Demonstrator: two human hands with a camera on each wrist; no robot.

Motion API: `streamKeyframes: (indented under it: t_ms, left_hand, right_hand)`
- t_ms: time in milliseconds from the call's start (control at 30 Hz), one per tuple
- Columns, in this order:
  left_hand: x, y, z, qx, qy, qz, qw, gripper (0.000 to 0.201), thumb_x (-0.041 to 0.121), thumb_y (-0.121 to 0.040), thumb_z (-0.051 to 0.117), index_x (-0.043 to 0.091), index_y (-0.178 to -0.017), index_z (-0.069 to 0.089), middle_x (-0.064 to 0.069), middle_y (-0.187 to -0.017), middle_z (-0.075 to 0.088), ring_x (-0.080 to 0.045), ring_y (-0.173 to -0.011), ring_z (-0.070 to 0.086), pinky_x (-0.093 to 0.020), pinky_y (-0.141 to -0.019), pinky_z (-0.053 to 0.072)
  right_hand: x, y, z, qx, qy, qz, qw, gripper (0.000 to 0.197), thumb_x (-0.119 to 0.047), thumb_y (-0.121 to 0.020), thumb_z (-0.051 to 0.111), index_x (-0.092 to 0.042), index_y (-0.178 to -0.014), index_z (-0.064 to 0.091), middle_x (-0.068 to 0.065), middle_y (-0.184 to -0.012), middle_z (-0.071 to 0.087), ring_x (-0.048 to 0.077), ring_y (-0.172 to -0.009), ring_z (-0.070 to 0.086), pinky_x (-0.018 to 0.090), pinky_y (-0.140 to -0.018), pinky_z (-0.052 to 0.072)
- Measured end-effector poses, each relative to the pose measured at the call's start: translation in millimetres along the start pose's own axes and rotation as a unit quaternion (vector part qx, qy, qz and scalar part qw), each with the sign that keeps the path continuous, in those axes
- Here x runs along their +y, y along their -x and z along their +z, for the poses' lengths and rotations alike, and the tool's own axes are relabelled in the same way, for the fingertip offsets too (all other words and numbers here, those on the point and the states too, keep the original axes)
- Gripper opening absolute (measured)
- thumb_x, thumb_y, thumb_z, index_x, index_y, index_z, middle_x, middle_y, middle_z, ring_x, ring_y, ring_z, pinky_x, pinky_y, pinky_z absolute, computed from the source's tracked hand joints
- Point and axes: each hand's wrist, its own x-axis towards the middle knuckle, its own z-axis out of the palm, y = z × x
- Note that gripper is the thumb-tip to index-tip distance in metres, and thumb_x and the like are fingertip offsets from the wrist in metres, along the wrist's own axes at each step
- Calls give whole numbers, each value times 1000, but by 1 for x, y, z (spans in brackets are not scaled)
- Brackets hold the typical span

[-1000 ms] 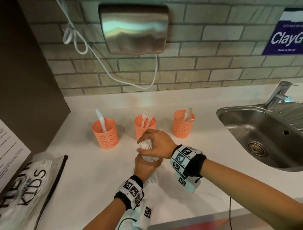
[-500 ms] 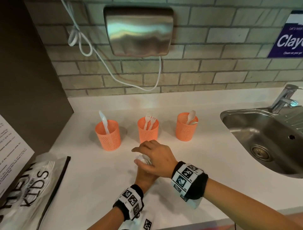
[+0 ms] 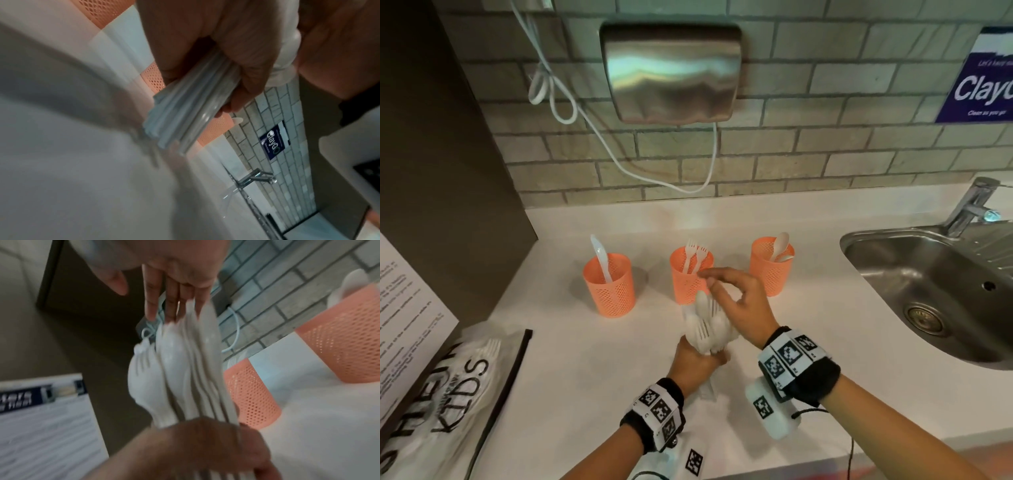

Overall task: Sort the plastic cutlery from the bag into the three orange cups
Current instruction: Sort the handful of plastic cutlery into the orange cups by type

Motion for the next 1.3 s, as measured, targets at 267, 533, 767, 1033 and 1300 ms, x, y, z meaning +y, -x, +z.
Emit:
streamKeyframes:
  t_ms: [267,533,767,1033,1300]
  left_hand:
    - [38,30,-18,-142,191,-82,968,17,3,-66,66,5,-81,59,-4,-58,55,-15,-50,55,-25,-50,49]
    - [28,50,-28,-231,288,-176,912,38,11,-48,86,10,-78,63,-2,-54,51,-13,-45,52,-23,-48,47]
    - [33,52,-20,-207,329,-169,906,30,13,-46,88,10,-69,68,-3,-54,56,-14,-46,55,-24,-50,50]
    - [55,28,14,37,176,-72,981,19,11,-89,58,4,-106,64,-16,-96,71,-26,-89,69,-44,-82,56]
    - [39,3,44,122,-211,-18,970,24,24,-84,53,6,-101,51,-5,-96,63,-23,-91,63,-35,-75,51]
  right_hand:
    - [0,10,-20,-72,-96,198,973,21,-15,-92,54,-5,-109,62,7,-92,66,7,-69,63,19,-66,52]
    - [-3,26,-6,-62,-192,256,945,5,-13,-88,58,-12,-93,58,3,-69,54,6,-52,54,18,-55,51]
    - [4,23,-6,-136,-179,261,939,22,-30,-92,50,-15,-106,57,6,-87,62,11,-78,61,24,-73,52]
    - [13,30,-8,-285,-168,317,889,28,-45,-88,54,-32,-112,49,-10,-97,63,5,-87,63,25,-78,54]
    - [39,29,-13,-224,-293,458,809,59,-40,-73,71,-15,-124,56,12,-123,63,24,-114,60,40,-87,54]
